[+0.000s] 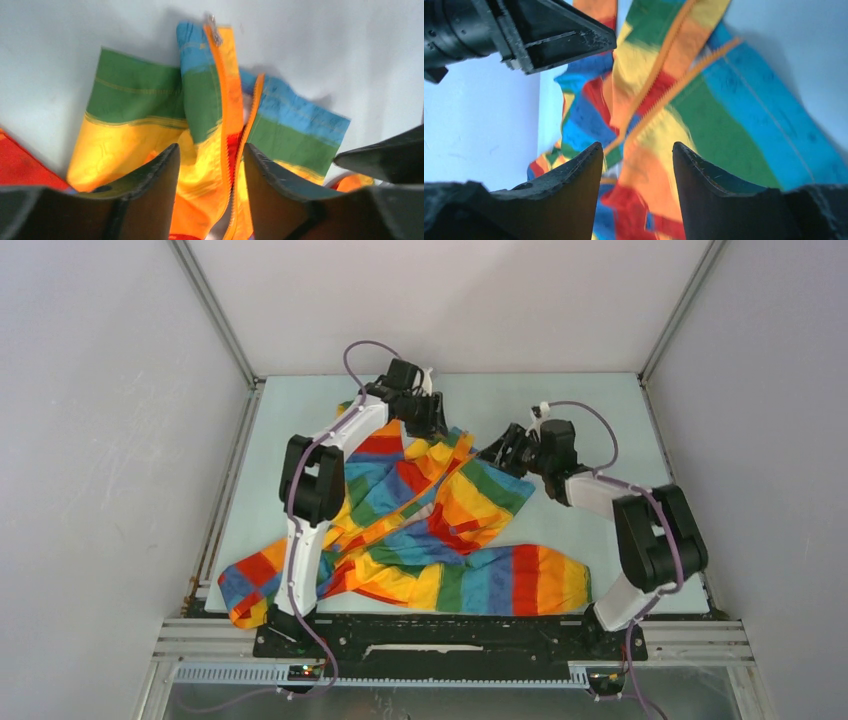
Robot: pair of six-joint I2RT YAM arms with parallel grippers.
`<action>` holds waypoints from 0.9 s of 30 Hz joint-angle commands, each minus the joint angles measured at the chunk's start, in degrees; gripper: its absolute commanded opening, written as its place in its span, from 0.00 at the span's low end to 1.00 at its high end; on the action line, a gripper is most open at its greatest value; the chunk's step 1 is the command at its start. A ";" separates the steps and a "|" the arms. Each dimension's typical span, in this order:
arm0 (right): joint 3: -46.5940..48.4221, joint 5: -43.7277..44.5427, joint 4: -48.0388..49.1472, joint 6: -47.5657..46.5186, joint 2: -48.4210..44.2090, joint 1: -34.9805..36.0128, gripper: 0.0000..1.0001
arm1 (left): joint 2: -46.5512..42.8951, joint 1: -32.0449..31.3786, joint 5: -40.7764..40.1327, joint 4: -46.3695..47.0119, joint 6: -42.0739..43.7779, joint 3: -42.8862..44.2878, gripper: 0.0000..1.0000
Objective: Zip up the jacket
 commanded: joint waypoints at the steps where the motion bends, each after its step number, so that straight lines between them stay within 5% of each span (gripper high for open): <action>1: 7.45 0.80 8.28 4.91 8.50 -1.00 0.57 | 2.56 0.68 -2.06 3.20 -5.03 11.17 0.60; 5: 14.04 3.20 11.20 11.51 16.96 -1.78 0.53 | 8.71 0.71 -1.96 3.51 -6.78 18.89 0.69; 11: 17.74 3.97 10.75 11.46 21.35 -2.64 0.47 | 12.50 0.24 -1.15 7.99 -8.69 17.30 0.70; 27: 17.47 -0.08 3.86 1.97 22.70 -7.07 0.47 | 17.80 -1.37 6.56 15.10 -18.05 16.65 0.54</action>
